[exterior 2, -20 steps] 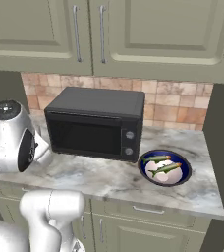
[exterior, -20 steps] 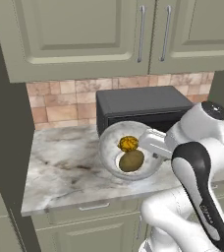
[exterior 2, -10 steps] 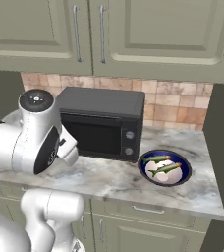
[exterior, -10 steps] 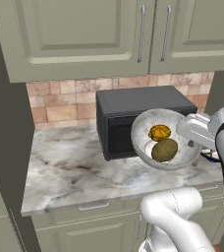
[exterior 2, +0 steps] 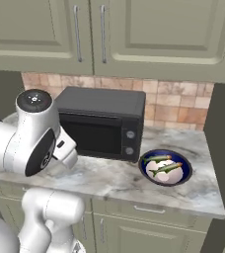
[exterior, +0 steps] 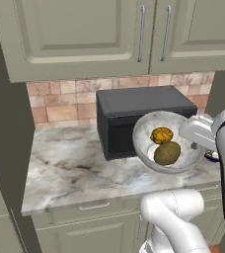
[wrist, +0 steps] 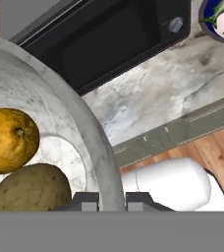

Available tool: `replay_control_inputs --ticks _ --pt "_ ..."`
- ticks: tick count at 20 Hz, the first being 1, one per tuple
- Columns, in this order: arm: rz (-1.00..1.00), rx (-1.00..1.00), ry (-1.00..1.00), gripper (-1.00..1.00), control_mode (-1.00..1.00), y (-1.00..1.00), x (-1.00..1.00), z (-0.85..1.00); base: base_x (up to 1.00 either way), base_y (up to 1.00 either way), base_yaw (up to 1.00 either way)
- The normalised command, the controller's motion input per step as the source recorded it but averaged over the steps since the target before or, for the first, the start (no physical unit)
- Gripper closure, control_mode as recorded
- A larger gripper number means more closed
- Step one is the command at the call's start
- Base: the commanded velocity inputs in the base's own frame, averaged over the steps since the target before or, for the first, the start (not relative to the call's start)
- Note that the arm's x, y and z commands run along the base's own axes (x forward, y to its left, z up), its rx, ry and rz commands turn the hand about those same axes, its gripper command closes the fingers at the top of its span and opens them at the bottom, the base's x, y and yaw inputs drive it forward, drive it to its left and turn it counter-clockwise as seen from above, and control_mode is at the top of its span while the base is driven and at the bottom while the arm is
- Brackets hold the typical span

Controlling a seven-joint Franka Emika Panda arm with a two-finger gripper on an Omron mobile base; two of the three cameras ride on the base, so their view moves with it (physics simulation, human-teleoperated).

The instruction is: Place the bowl with the potato and lemon on the top shelf of the fridge. Place the bowl with the fishs on the second highest shelf of the fridge.

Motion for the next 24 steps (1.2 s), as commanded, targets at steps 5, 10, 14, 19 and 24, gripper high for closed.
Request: replay_control_inputs --ticks 5,10,14,19,24 --pt "0.0 0.0 0.0 1.0 1.0 0.0 0.0 0.0 -0.31 -0.01 0.0" --pt "0.0 0.0 0.0 1.0 1.0 0.0 0.0 0.0 -0.37 -0.05 0.0" --pt "0.0 0.0 0.0 1.0 1.0 0.0 0.0 0.0 -0.45 -0.07 -0.02" --pt "0.0 0.0 0.0 1.0 1.0 0.0 0.0 0.0 -0.5 -0.08 -0.02" --pt "0.0 0.0 0.0 1.0 1.0 0.0 0.0 0.0 -0.27 -0.1 -0.15"
